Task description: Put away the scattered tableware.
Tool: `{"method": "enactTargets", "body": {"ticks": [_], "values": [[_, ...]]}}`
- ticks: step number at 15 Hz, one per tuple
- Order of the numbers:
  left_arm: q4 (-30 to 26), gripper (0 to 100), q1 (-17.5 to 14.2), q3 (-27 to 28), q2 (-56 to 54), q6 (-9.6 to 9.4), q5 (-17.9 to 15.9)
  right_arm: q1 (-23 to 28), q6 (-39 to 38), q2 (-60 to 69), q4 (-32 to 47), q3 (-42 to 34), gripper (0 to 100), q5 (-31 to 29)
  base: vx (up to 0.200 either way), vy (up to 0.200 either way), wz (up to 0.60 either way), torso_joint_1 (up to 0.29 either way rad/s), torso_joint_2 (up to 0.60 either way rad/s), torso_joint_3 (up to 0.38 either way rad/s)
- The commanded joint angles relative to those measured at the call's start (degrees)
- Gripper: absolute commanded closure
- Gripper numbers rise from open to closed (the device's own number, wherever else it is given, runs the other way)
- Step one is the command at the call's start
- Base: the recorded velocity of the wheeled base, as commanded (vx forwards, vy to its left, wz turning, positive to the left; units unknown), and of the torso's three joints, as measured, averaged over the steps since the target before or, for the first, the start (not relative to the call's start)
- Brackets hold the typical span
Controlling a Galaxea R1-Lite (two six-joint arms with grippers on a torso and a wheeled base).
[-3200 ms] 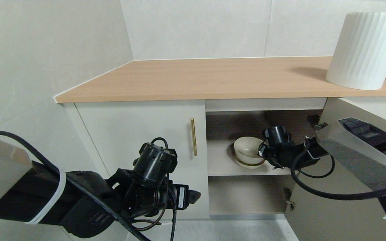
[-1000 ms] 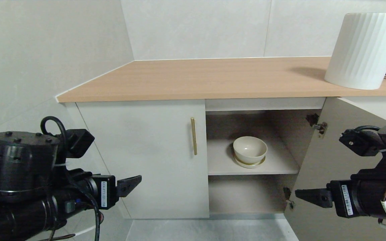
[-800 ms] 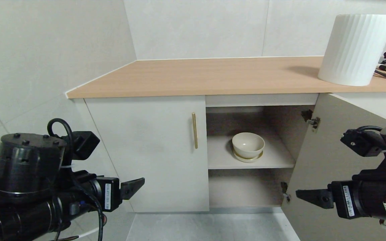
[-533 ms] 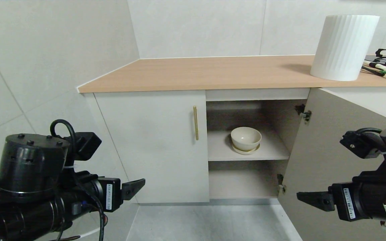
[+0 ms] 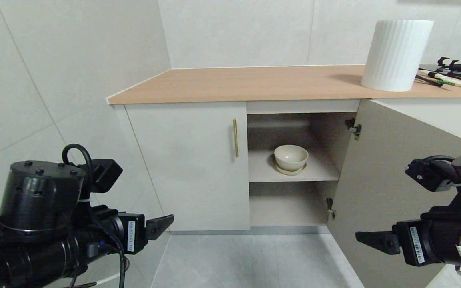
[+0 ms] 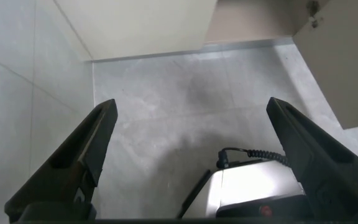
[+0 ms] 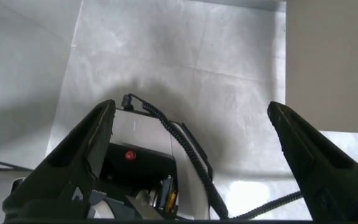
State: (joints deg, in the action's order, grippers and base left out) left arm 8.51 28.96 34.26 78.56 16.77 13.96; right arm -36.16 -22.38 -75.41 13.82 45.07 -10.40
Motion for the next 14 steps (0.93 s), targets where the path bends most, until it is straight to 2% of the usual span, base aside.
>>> {"method": "enactTargets", "body": {"ticks": [1, 4, 8, 10, 11, 12, 14], "values": [[0.0, 0, 0.0, -0.1, 0.2, 0.01, 0.0, -0.1, 0.1, -0.2, 0.2, -0.1, 0, -0.1, 0.0, 0.0, 0.0, 0.0, 0.0, 0.0], [0.0, 0, 0.0, -0.1, 0.1, 0.01, -0.1, -0.1, 3.0, 1.1, 0.4, -1.3, 0, 0.0, 0.0, 0.0, 0.0, 0.0, 0.0, 0.0], [0.0, 0, 0.0, -0.2, 0.1, 0.01, 0.0, -0.1, 3.3, 1.2, 2.1, -1.2, 0, -0.1, 0.0, 0.0, 0.0, 0.0, 0.0, 0.0], [0.0, 0, 0.0, -0.2, 0.1, -0.69, 0.0, -0.1, 3.3, 1.3, 2.3, -1.3, 0, 0.0, 0.0, 0.0, 0.0, 0.0, 0.0, 0.0], [0.0, 0, 0.0, -0.6, 0.1, -2.18, 0.1, -0.1, 3.9, 1.5, 3.7, -1.3, 0, 0.0, 0.0, -0.2, 0.0, 0.007, 0.01, 0.002], [0.0, 0, 0.0, -0.9, 0.2, -2.62, 0.1, -0.1, 6.5, 2.4, 7.4, -1.1, 0, 0.2, 0.0, -0.2, 0.0, 0.002, 0.0, 0.002], [0.0, 0, 0.0, -0.9, 0.1, -2.62, 0.1, -0.1, 7.6, 3.4, 9.9, -1.0, 0, 0.4, 0.0, -0.2, 0.0, 0.005, 0.0, 0.007]]}}
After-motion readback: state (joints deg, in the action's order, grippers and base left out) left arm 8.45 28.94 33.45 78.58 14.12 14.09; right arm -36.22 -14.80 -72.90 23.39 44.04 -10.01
